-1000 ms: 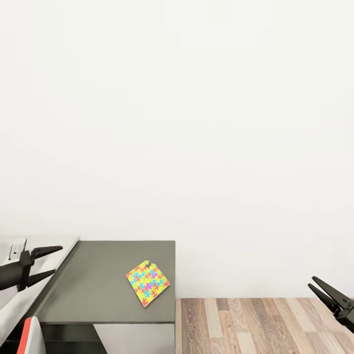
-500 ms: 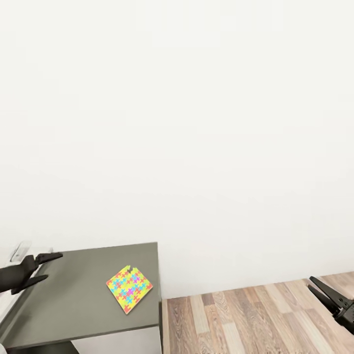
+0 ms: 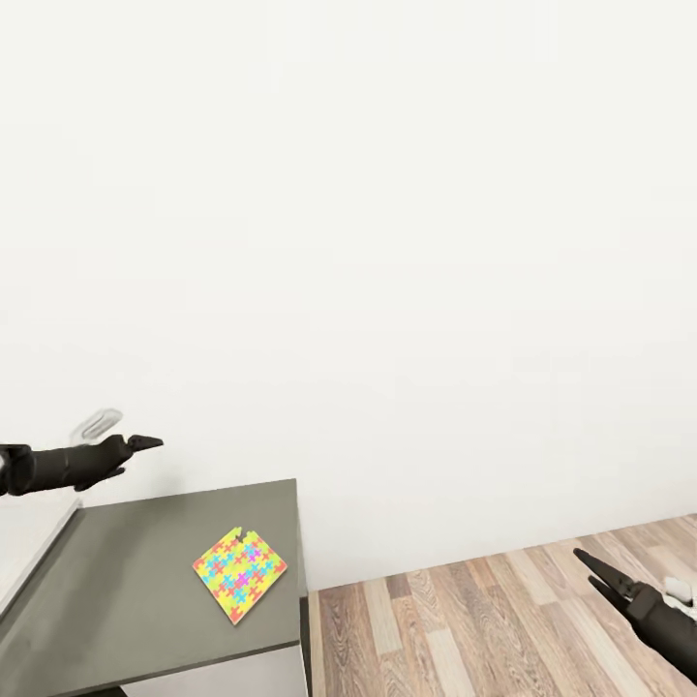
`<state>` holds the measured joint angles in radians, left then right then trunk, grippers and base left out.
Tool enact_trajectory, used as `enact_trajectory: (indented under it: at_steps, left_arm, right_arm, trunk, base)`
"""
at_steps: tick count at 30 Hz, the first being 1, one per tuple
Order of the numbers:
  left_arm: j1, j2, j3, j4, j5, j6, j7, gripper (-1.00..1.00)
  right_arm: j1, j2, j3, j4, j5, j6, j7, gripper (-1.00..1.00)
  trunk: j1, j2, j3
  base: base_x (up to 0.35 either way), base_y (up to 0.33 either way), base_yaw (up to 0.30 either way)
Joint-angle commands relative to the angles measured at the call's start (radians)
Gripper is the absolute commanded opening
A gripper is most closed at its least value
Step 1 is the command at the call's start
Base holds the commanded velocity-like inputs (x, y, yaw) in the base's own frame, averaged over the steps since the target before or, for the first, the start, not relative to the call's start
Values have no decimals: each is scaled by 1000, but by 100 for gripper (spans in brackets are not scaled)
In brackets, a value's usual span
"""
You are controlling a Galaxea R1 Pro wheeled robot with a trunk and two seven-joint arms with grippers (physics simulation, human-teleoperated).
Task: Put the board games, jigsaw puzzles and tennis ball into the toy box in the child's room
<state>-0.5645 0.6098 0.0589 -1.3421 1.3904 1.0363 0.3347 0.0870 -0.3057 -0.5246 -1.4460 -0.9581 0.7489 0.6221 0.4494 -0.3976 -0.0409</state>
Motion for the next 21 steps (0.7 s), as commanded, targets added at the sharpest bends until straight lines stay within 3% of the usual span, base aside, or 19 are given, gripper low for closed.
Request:
enact_trajectory:
  at_steps: [1,3,5,9,11,13,15,17,21]
  left_arm:
    - [-24,-17,-3,5,-9,5,16,100]
    - [-84,-63,-24,27,-51,6,41,100]
    - [-164,-133,-71,99,-117,6,99,100]
    - [-334,-300,-131,410,-235,5,194,100]
    - [-390,-359,-140,535,-297,3,211,100]
    - [-416,-398,-144,595,-369,2,219,100]
    - [-425,-418,-145,618,-414,1,220,100]
    - [-429,-432,-145,634,-443,1,221,100]
    - [-433,-443,-147,673,-466,1,216,100]
  right_arm:
    - [-4,1,7,-1,-4,6,-5,100]
    - [-16,2,25,-1,-4,5,-18,100]
    - [-25,3,42,-1,-4,5,-41,100]
    - [-32,3,75,-2,-4,4,-129,100]
    - [-39,2,100,-2,-4,4,-201,100]
    - [-56,3,136,-2,-4,4,-275,100]
    - [-73,3,177,-1,-3,4,-332,100]
    - [-95,3,225,-1,-3,4,-394,100]
    - [-130,5,309,-2,-3,4,-536,100]
  trunk:
    - [1,-2,-2]
    - [1,-2,-2]
    - [1,-2,-2]
    - [1,-2,-2]
    - [1,-2,-2]
    - [1,-2,-2]
    - [1,-2,-2]
    - [1,-2,-2]
    - [1,-2,-2]
  base:
    - [0,0,-5]
    - [0,0,-3]
    - [0,0,-1]
    - [0,0,0]
    - [0,0,0]
    - [0,0,0]
    - [0,0,0]
    - [0,0,0]
    - [0,0,0]
